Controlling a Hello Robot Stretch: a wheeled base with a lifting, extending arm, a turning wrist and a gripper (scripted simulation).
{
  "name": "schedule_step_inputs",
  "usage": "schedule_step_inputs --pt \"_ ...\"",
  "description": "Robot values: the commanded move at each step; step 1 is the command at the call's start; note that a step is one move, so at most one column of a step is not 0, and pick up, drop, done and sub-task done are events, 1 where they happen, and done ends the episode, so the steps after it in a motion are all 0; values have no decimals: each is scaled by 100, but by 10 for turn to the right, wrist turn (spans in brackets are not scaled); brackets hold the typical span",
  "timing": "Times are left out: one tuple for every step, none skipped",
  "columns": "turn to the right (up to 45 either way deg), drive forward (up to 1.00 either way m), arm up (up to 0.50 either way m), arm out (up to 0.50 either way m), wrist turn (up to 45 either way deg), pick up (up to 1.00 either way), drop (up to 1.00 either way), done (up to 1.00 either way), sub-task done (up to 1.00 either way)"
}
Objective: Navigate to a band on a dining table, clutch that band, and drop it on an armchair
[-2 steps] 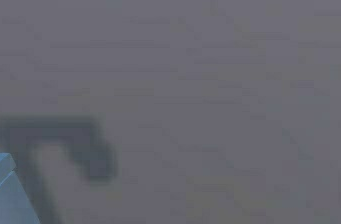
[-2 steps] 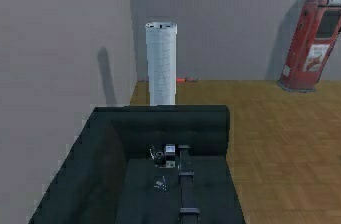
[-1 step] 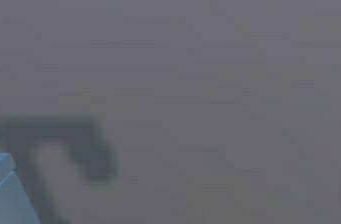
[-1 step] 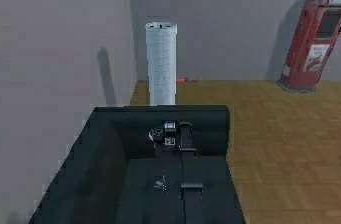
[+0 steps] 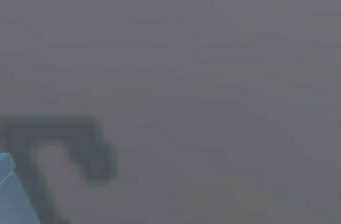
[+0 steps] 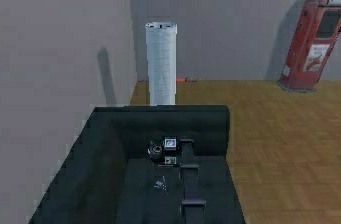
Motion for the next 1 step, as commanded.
schedule_step_inputs --pt "0 0 0 0 0 0 0 100 0"
